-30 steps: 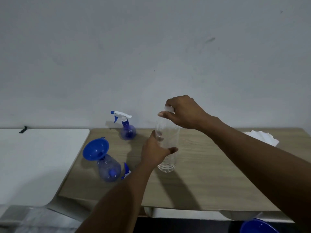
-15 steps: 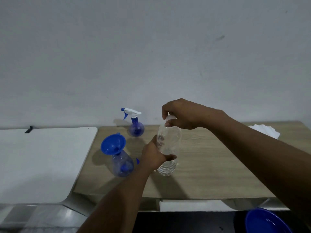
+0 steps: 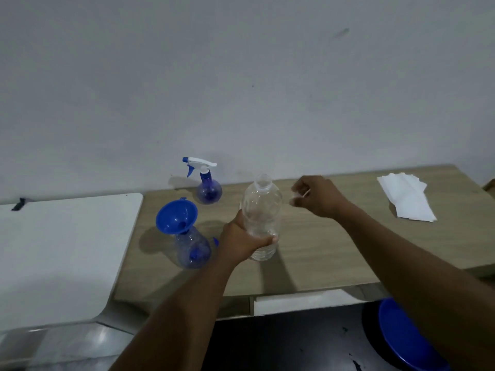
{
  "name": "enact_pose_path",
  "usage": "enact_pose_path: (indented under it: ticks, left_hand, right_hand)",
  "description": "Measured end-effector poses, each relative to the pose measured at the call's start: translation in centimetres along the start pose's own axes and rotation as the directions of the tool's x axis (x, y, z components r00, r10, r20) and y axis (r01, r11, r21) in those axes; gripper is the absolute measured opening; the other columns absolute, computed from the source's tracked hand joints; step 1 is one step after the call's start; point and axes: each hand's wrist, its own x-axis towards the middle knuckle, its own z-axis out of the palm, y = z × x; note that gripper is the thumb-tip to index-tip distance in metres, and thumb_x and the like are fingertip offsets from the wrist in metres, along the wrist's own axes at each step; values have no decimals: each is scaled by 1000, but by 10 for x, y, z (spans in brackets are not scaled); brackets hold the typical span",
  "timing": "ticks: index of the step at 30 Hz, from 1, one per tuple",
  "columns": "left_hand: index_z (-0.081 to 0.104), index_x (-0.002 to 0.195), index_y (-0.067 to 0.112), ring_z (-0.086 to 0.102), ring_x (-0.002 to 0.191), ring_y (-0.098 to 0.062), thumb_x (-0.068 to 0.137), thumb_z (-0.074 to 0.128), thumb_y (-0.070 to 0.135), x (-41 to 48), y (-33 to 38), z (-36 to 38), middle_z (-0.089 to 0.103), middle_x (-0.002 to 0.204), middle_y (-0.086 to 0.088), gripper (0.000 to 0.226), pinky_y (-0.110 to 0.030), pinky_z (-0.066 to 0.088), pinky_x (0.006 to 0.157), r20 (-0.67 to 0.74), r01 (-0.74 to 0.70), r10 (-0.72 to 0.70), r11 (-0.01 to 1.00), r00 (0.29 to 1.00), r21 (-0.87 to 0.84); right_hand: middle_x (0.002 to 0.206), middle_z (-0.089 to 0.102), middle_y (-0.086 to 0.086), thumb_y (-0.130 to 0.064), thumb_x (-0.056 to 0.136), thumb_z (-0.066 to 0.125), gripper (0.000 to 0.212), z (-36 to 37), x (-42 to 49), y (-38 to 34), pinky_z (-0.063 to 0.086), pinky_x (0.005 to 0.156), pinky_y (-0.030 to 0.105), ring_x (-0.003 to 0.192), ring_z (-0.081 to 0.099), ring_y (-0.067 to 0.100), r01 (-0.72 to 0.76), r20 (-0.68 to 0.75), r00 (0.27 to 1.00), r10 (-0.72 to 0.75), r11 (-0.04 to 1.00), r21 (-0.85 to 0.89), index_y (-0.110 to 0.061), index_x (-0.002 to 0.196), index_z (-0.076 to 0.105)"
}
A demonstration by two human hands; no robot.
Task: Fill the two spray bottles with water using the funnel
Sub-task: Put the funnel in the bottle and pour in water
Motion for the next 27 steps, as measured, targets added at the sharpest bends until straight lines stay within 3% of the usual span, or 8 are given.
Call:
enact_pose_path:
  ticks: [3,7,10,13,16,19,22,27]
  left_hand:
    - [49,133,35,59,108,-9,45,92,55,-3,-2,0,62,118,15,100,-30,53,92,16,-13,13,1000,1000,9]
    - [45,132,37,63,108,-11,43,90,58,-4,-12,-2,66,119,11,102,-36,56,91,36,-37,36,998,999,46]
    - [45,129,37,64,104,-9,48,92,50,-9,-22,-4,64,112,16,94,-37,56,91,65,-41,37,997,997,60]
    - [47,135,28,61,103,-5,55,94,45,-19,-28,-11,60,116,17,94,-29,54,92,58,-35,31,997,998,63]
    - [59,115,30,65,89,-3,57,84,63,-33,-37,-20,68,97,15,72,-33,57,83,-28,-37,42,987,999,158]
    - [64,91,31,64,71,-3,67,72,71,-52,-50,-31,66,68,12,48,-32,55,72,-101,-40,75,949,992,313]
    - [60,74,29,59,59,-3,75,67,70,-69,-69,-42,60,61,10,41,-25,52,62,-98,-17,62,916,993,400]
    - [53,63,24,52,52,-4,79,67,63,-77,-95,-75,55,55,8,44,-20,36,52,-249,73,64,861,966,503]
  right_hand:
    - [102,70,9,-15,75,82,28,61,-17,50,47,77,25,95,66,24,-156,139,976,165,985,-70,-11,101,71]
    - [110,68,12,-17,87,65,21,111,-37,82,49,81,30,101,63,28,-209,150,963,224,972,-110,-12,106,69]
    - [114,65,13,-20,88,63,28,126,-38,92,49,85,34,104,61,30,-192,145,965,217,967,-164,-13,115,64]
    - [119,64,11,-29,78,76,48,121,-30,89,52,89,37,106,62,29,-200,159,960,230,962,-186,-19,123,62]
    - [127,57,11,-22,65,88,75,101,-20,70,48,87,31,109,59,25,-222,190,960,208,973,59,-21,133,55]
    - [145,40,-1,-31,57,96,114,73,-25,30,42,103,32,129,44,17,-104,384,923,-28,943,316,-31,149,29]
    - [137,54,-6,-18,62,94,100,73,-33,-14,50,98,24,122,55,7,107,283,914,-290,847,520,-28,144,38]
    - [113,70,-7,-53,53,93,82,106,-29,-39,56,94,38,105,66,7,92,-93,994,-53,869,487,-25,122,61]
